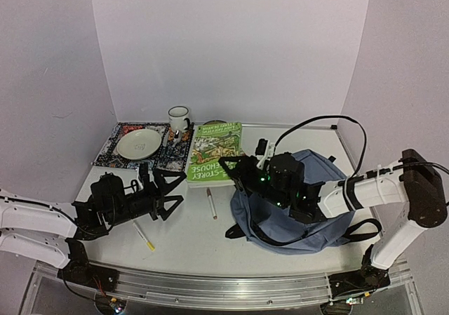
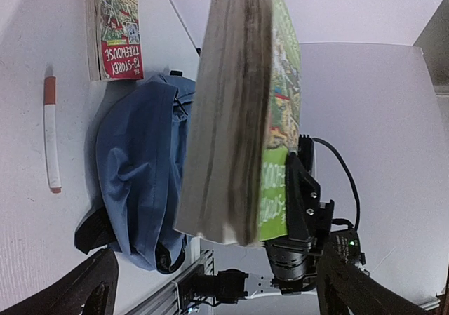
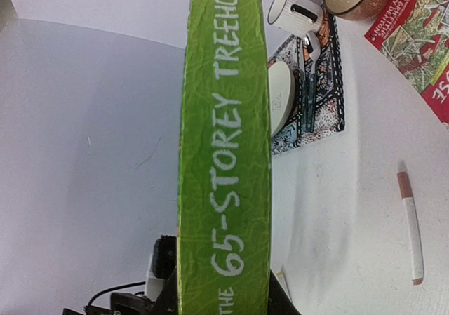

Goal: Pack the student bag

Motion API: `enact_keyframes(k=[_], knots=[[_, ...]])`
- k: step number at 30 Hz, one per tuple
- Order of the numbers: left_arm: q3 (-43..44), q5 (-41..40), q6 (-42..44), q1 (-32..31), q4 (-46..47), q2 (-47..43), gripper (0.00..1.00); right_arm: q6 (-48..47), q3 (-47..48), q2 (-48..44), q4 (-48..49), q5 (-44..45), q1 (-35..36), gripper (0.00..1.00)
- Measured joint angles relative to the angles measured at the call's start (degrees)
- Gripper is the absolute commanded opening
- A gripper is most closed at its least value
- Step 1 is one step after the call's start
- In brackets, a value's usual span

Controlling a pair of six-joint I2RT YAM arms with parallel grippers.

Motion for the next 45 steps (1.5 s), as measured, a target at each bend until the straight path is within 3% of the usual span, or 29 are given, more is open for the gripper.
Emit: enact_keyframes(k=[13,16,20,27,30,33,39,45], knots=[[4.9,-0.1,3.2,-1.0,11.6,12.0,0.99,2.0,0.0,-1.2,2.7,0.8,0.2,0.00],[6.0,0.3,3.5,-1.1,14.1,13.6,0.95,2.2,0.0,-1.6,2.8,0.6,0.2,0.00],[7.4,0.5,4.2,-1.1,16.6,15.9,0.80,2.3,0.0,-1.8,3.2,0.0,0.2,0.00],[9.1,0.6,5.6,-1.1,19.7,18.1,0.39,3.2,-0.3,-1.8,3.9,-0.6,0.2,0.03],[9.1,0.6,6.1,-1.1,20.3,18.8,0.24,3.2,-0.8,-2.2,4.6,-0.6,0.2,0.11],[9.1,0.2,6.2,-1.1,21.5,18.7,0.02,2.3,-1.1,-2.5,4.4,-0.6,0.2,0.22],[7.0,0.0,6.3,-1.7,22.5,17.2,0.00,-0.2,-1.8,-4.8,1.7,-2.1,0.3,0.45],[3.5,2.2,6.4,1.9,21.8,15.2,0.00,-7.1,-1.6,-10.1,-11.5,-4.6,-0.3,0.59]])
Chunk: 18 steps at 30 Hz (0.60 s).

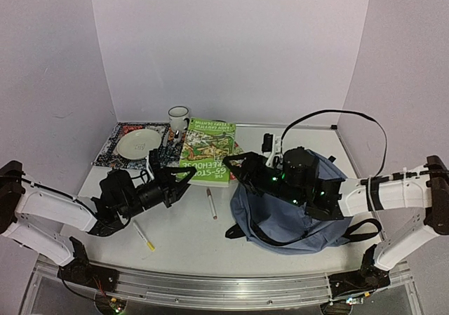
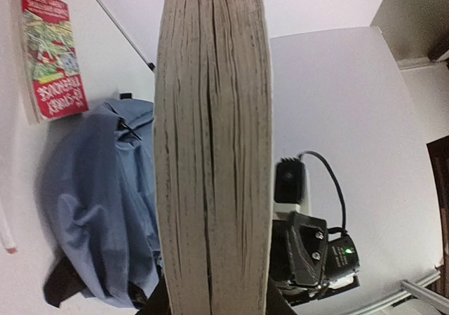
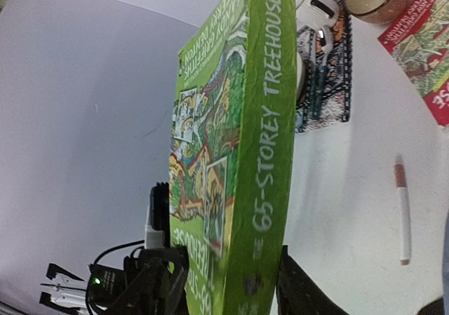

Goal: Pack the student bag

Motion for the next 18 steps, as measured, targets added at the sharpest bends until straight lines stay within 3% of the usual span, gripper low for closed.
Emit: enact_keyframes(k=[5,10,18], knots=[[-2.8,2.5,0.8,7.4,-7.3,-1.3,0.00,-8.4,3.5,-5.8,-16.4,0.2,-0.4,0.65],[-2.9,4.7,3.7,9.5,-18.2,-5.6,0.00,-17.7,7.7,-10.3,-33.3,1.4,-0.4,0.67],[-2.6,9.1,7.6,13.0,-26.8,-12.6,0.00,-28.2,14.0,-7.9,-58.6,3.1,0.3,0.70]])
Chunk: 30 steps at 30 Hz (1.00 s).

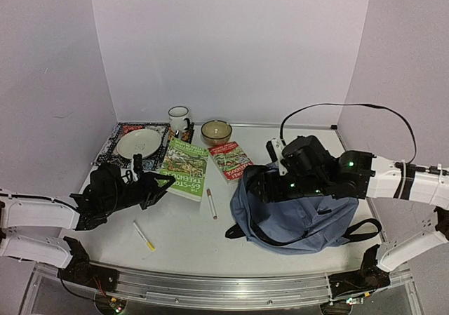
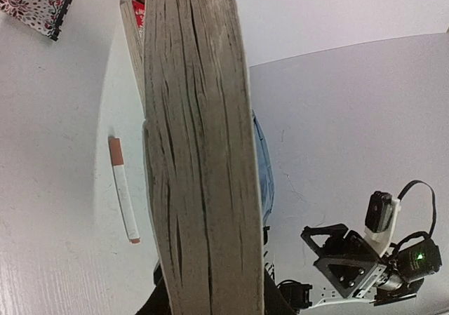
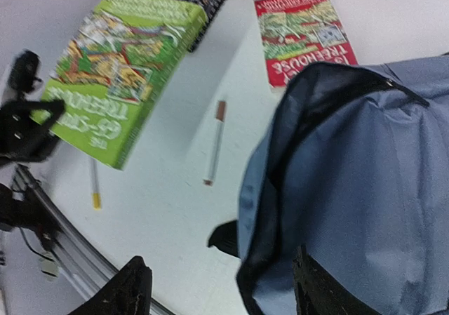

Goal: Pack the student bag

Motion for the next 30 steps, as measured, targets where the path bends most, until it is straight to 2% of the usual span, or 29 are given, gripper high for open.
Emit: enact_keyframes(k=[10,23,27,30], knots=[[0.4,6.3,1.4,6.0,-7.5,-0.3,0.00,-6.0,7.1,12.4,-19.2,4.5,6.0,0.69],[1.8,11.1,1.9,8.3,-10.6,-0.3,0.00,-8.1,11.6,24.2,-25.1,8.3,7.8,0.67],[2.6,12.1,1.9,8.3,-10.9,-0.3,0.00,-7.9,12.6,27.3,-26.2,10.7,8.0,0.60],[3.4,13.0,1.9,8.3,-10.9,-0.3,0.00,-7.2,13.6,29.4,-27.9,13.5,8.2,0.49]])
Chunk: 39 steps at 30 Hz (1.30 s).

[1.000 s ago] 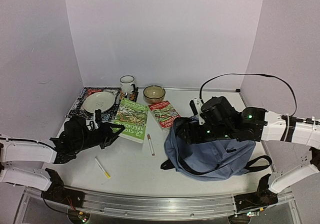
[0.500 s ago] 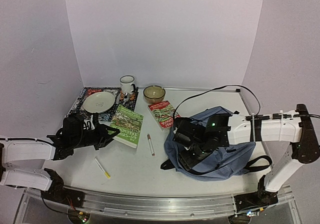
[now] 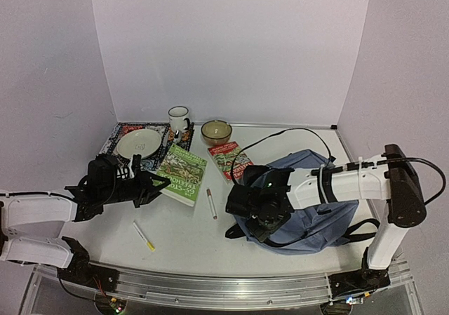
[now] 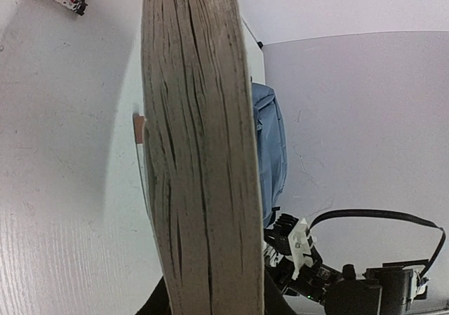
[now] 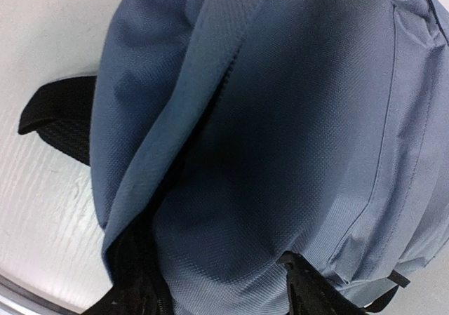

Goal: Pack the student bag

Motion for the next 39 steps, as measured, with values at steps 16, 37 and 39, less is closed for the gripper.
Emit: enact_keyframes(k=[16,37,39], knots=[[1.5,6.3,-0.6,-0.2,0.0,-0.2,0.00,3.4,2.3,-1.3,-4.1,8.4,0.0,0.00],[6.8,10.3,0.1,-12.0,0.1,2.8,0.00,16.2,0.9,-25.3,-1.4,20.8,-1.4,0.00],[8.8,10.9,0.4,-12.8,0.1,5.5,0.00,16.0,-0.9,-27.8,0.6,20.8,-1.4,0.00]])
